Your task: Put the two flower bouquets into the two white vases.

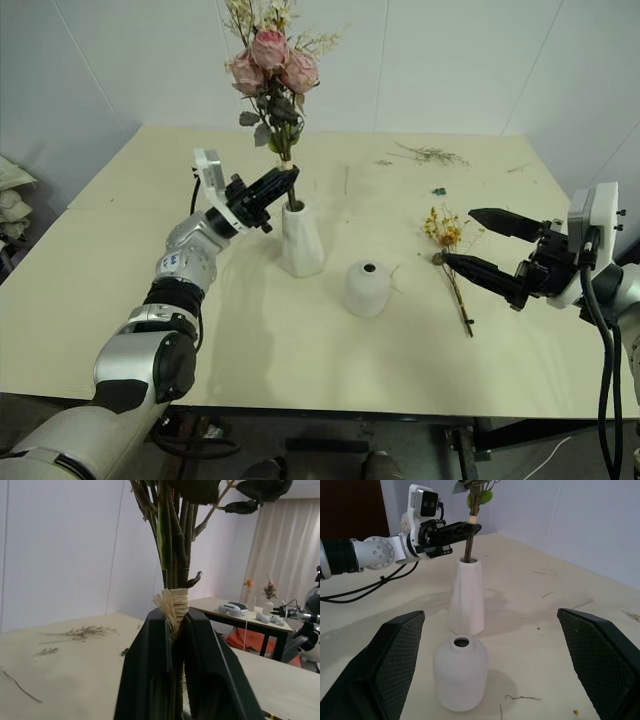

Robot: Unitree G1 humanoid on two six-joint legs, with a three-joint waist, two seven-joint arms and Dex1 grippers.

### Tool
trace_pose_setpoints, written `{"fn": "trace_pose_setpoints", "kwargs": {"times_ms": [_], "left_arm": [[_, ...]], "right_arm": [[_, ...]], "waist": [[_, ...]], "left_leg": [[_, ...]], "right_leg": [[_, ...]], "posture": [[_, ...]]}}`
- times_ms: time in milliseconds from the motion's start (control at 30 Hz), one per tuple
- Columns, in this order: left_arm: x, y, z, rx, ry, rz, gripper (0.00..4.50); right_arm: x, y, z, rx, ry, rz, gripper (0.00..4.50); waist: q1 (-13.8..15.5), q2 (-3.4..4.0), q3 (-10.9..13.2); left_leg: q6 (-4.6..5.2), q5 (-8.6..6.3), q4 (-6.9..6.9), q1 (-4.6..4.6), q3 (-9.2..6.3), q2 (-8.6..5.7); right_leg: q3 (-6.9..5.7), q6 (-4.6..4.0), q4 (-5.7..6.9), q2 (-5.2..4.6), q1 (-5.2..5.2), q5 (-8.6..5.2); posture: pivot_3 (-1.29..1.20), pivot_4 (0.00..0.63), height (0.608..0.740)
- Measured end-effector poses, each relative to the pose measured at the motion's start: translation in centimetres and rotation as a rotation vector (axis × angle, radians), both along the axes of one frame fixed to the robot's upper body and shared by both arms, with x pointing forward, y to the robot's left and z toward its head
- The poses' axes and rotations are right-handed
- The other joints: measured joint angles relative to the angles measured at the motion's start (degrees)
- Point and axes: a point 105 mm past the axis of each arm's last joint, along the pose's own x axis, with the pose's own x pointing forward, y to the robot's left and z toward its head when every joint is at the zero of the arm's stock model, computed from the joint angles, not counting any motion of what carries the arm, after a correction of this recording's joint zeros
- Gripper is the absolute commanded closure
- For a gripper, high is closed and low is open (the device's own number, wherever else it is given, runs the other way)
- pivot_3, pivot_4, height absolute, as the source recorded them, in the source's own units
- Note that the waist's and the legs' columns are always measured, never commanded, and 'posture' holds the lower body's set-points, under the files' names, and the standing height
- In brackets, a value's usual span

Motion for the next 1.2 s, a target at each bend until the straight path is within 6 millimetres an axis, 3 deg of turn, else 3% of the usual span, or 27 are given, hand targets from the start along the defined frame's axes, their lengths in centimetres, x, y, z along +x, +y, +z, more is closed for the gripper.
{"fn": "trace_pose_setpoints", "kwargs": {"times_ms": [133,333,600,833,1033,1200], "left_arm": [[-0.3,0.0,-0.5,0.027,0.011,-0.016,1.91],[-1.1,1.1,0.3,0.066,-0.055,-0.010,0.03],[-2.6,5.4,0.6,0.257,-0.111,0.016,0.01],[-3.7,7.7,1.1,0.365,-0.161,0.032,0.01],[-7.4,10.9,0.3,0.479,-0.124,-0.087,0.01],[-9.3,11.7,0.0,0.479,-0.050,-0.149,0.01]], "right_arm": [[0.0,0.0,0.0,-0.001,-0.002,0.000,0.00],[0.0,0.0,0.0,-0.002,-0.001,0.000,0.00],[0.3,-0.2,-0.4,-0.021,0.010,-0.010,0.00],[1.2,-0.3,-1.3,-0.043,0.050,-0.051,0.00],[3.5,-0.9,-3.9,-0.126,0.175,-0.225,0.00],[5.5,-2.1,-7.0,-0.188,0.394,-0.382,0.00]], "waist": [[-0.01,0.00,0.00],[-0.12,0.00,0.00],[-0.08,0.01,-0.01],[0.01,0.01,0.00],[-0.97,0.03,0.00],[-0.64,0.03,0.00]], "left_leg": [[0.00,0.00,0.00,0.00,0.00,0.00],[0.00,0.00,0.00,0.01,0.00,0.00],[0.00,0.00,0.01,0.03,0.00,0.02],[0.00,0.00,0.00,0.01,-0.01,0.02],[0.01,-0.01,-0.20,0.11,0.01,0.08],[0.01,0.01,-0.16,0.10,0.00,0.08]], "right_leg": [[0.00,0.00,0.00,0.00,0.00,0.00],[0.00,0.00,0.01,0.00,0.00,0.00],[0.01,-0.01,0.06,0.01,0.00,-0.01],[0.01,-0.03,0.04,0.00,0.00,-0.01],[0.02,-0.23,0.18,0.03,-0.10,-0.12],[0.01,-0.26,0.18,0.02,-0.09,-0.13]], "posture": [[0.00,0.150,0.740],[0.00,0.150,0.740],[0.00,0.150,0.740],[0.00,0.150,0.740],[0.00,0.150,0.740],[0.00,0.150,0.740]]}}
